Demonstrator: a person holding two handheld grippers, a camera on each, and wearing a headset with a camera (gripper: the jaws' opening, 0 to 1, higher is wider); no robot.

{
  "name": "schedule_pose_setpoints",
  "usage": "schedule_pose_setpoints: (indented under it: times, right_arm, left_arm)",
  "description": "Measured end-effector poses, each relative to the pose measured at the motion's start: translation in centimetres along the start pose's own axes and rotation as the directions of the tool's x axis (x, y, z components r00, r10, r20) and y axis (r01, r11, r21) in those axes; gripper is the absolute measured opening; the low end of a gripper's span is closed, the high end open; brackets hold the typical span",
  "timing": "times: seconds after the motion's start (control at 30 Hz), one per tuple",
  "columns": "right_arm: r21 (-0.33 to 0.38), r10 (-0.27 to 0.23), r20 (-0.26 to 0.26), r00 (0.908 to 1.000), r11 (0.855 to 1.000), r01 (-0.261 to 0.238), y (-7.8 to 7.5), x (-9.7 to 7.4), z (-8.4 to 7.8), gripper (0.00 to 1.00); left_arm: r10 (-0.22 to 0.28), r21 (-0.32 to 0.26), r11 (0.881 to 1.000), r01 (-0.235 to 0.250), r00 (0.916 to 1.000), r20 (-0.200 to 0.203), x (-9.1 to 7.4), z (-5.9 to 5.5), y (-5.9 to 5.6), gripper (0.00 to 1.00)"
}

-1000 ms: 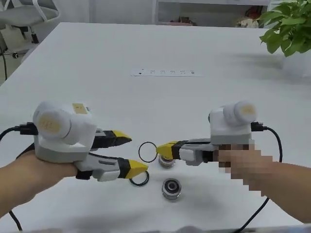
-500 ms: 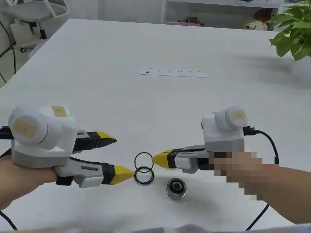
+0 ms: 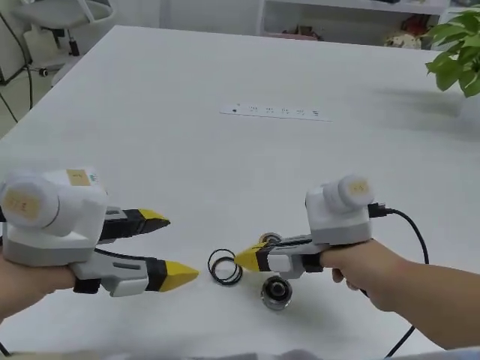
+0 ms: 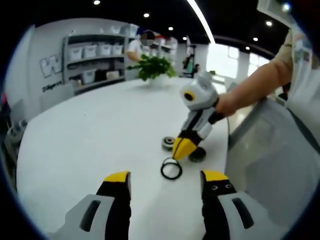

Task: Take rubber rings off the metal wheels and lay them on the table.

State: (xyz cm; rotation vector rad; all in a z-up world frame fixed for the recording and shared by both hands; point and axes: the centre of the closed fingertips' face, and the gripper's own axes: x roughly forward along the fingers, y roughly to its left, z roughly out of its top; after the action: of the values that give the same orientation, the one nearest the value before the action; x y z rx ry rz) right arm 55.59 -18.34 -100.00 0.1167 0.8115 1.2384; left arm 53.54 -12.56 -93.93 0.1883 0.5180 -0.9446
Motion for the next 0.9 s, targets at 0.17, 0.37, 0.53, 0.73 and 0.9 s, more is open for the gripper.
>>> schedule_pose_setpoints:
  times: [0.17, 0.37, 0.53, 0.73, 0.9]
  right_arm:
    - [0.000, -0.013, -0.012, 0.9999, 1.000, 0.013, -0.38, 0.04, -0.32, 0.00]
    - [-0.009, -0.026, -0.029, 0.9992, 1.000, 0.026, -0.75, 0.23, -0.79, 0.00]
    - [-0.023, -0.031, -0.034, 0.9989, 0.999, 0.030, -0.79, 0.27, -0.88, 0.04]
    - [-0.026, -0.028, -0.029, 0.9992, 0.999, 0.027, -0.68, -0.04, -0.78, 0.10]
    - [-0.028, -0.025, -0.005, 0.9997, 0.999, 0.025, -0.38, -0.60, -0.04, 0.15]
  left_arm:
    - [-0.001, -0.008, 1.000, 0.001, 1.0000, -0.006, 0.13, -0.30, -0.05, 0.57]
    - [-0.002, -0.012, 1.000, 0.002, 0.9999, -0.014, 0.08, -0.56, -0.15, 0.56]
    - [0.000, -0.015, 1.000, 0.000, 0.9998, -0.020, 0.00, -0.80, -0.08, 0.56]
    - [-0.005, -0.018, 1.000, 0.005, 0.9998, -0.021, 0.04, -0.74, -0.24, 0.56]
    - [-0.013, -0.013, 1.000, 0.013, 0.9996, -0.024, 0.12, -0.63, -0.49, 0.56]
